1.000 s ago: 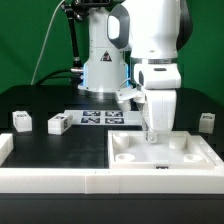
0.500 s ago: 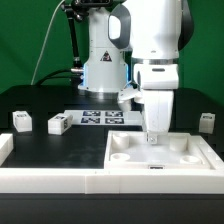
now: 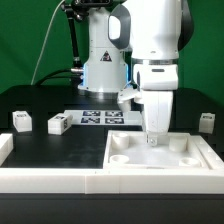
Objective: Assemble one leg
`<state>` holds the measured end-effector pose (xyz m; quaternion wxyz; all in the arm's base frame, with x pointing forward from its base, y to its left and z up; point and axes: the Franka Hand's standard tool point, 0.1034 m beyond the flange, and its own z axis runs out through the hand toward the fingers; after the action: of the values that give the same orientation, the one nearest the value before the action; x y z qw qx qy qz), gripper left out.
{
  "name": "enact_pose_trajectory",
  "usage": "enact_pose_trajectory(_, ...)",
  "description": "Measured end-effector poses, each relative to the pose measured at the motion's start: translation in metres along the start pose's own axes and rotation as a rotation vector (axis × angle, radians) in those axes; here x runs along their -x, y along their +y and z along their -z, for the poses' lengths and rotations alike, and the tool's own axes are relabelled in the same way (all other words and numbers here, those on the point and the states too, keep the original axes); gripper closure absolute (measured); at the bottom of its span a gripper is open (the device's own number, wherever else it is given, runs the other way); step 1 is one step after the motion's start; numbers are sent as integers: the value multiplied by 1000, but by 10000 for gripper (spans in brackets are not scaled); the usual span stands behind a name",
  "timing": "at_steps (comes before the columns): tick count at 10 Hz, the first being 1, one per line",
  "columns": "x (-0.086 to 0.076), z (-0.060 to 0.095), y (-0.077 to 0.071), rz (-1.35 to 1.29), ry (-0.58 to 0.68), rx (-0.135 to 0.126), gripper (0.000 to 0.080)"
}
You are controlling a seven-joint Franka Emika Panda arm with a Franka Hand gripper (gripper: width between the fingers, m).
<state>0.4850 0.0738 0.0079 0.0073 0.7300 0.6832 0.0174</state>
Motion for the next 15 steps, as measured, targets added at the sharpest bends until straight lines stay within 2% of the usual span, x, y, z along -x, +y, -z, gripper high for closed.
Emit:
enact_pose_trajectory(1,0,0,0,0,0,0,499)
enact_pose_trajectory(2,0,0,0,0,0,0,311)
enact_pose_trajectory(3,0,0,0,0,0,-1,203)
enact_pose_trajectory(4,0,0,0,-1,0,-1,203)
enact_pose_trajectory(5,0,0,0,-1,0,-1,161)
enact_pose_trajectory(7,0,0,0,-2,0,-1,153)
enact_pose_trajectory(8,-1,10,-2,-18,-3,6,151)
enact_pose_trajectory(11,-10,54,-8,-60,-16,42,151)
enact_pose_trajectory(12,-14,64,-13,-105,-15,54,151)
enact_pose_trajectory(13,-20,71,-19,-144,-12,63,151)
enact_pose_trajectory(15,-19,69,-19,-160,-12,59,151)
